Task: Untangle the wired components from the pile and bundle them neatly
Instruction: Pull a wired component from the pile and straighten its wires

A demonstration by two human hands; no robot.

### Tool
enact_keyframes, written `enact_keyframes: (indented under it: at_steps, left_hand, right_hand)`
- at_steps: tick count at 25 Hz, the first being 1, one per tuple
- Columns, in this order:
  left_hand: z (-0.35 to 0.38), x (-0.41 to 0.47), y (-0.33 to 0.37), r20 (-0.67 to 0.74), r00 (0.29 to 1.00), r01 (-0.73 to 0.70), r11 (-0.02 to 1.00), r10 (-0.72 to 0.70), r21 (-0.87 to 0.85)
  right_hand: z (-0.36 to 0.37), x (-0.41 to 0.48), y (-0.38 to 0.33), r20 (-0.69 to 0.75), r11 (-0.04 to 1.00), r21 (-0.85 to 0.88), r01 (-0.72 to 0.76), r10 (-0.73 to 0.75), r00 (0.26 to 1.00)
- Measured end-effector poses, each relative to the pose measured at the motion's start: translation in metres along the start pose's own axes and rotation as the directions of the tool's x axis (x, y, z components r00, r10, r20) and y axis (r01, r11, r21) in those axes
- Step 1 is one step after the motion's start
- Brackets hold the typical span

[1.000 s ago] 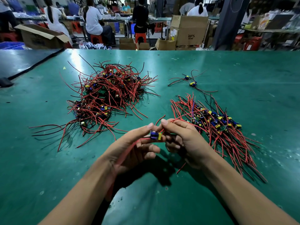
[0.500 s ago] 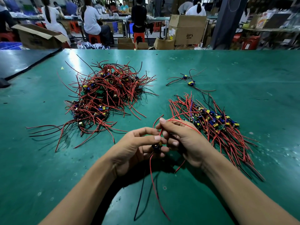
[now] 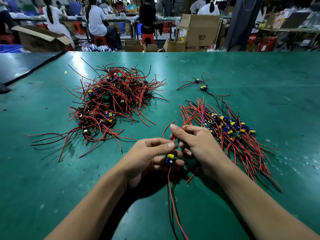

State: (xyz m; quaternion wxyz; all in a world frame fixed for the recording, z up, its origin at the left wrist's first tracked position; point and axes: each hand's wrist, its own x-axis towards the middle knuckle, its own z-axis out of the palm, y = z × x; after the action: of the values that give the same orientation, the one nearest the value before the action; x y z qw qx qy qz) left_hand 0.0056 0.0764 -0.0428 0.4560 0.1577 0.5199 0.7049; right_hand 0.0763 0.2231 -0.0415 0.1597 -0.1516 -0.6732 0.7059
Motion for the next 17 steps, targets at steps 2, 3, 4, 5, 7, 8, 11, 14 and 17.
enact_keyframes:
  at_steps: [2, 3, 4, 5, 7, 8, 11, 14, 17]
  left_hand:
    - [0.004, 0.000, -0.003, -0.028, 0.999, -0.021, 0.999, 0.022, 0.034]
    - [0.004, 0.000, -0.004, -0.032, 0.999, -0.033, 0.999, 0.034, 0.038]
    - [0.004, 0.000, -0.005, -0.037, 0.998, -0.045, 0.998, 0.046, 0.038]
    - [0.004, 0.000, -0.006, -0.042, 0.998, -0.053, 0.998, 0.054, 0.034]
    - [0.004, 0.001, -0.006, -0.046, 0.997, -0.060, 0.998, 0.062, 0.037]
    - [0.003, 0.001, -0.005, -0.043, 0.997, -0.059, 0.997, 0.062, 0.050]
    - [0.003, 0.000, -0.004, -0.029, 0.998, -0.053, 0.993, 0.057, 0.102]
    - [0.002, 0.000, -0.004, -0.017, 0.998, -0.051, 0.991, 0.054, 0.124]
    - [0.003, 0.000, -0.005, 0.006, 0.999, -0.045, 0.989, 0.045, 0.144]
  right_hand:
    - [0.001, -0.001, 0.002, 0.018, 1.000, -0.019, -0.005, 0.006, 1.000]
    - [0.002, -0.001, 0.003, 0.020, 1.000, -0.013, -0.020, 0.020, 1.000]
    - [0.002, 0.000, 0.004, 0.019, 0.999, 0.010, -0.044, 0.044, 0.999]
    - [0.002, 0.001, 0.004, 0.018, 0.995, 0.050, -0.081, 0.080, 0.997]
    - [0.002, 0.003, 0.003, 0.012, 0.974, 0.160, -0.160, 0.160, 0.987]
    - [0.001, 0.004, 0.003, 0.004, 0.959, 0.213, -0.186, 0.189, 0.982]
    - [-0.003, 0.008, 0.000, -0.014, 0.903, 0.365, -0.226, 0.248, 0.969]
    - [-0.005, 0.010, -0.003, 0.026, 0.813, 0.500, -0.298, 0.330, 0.944]
    - [-0.004, 0.009, -0.003, 0.054, 0.784, 0.515, -0.347, 0.374, 0.926]
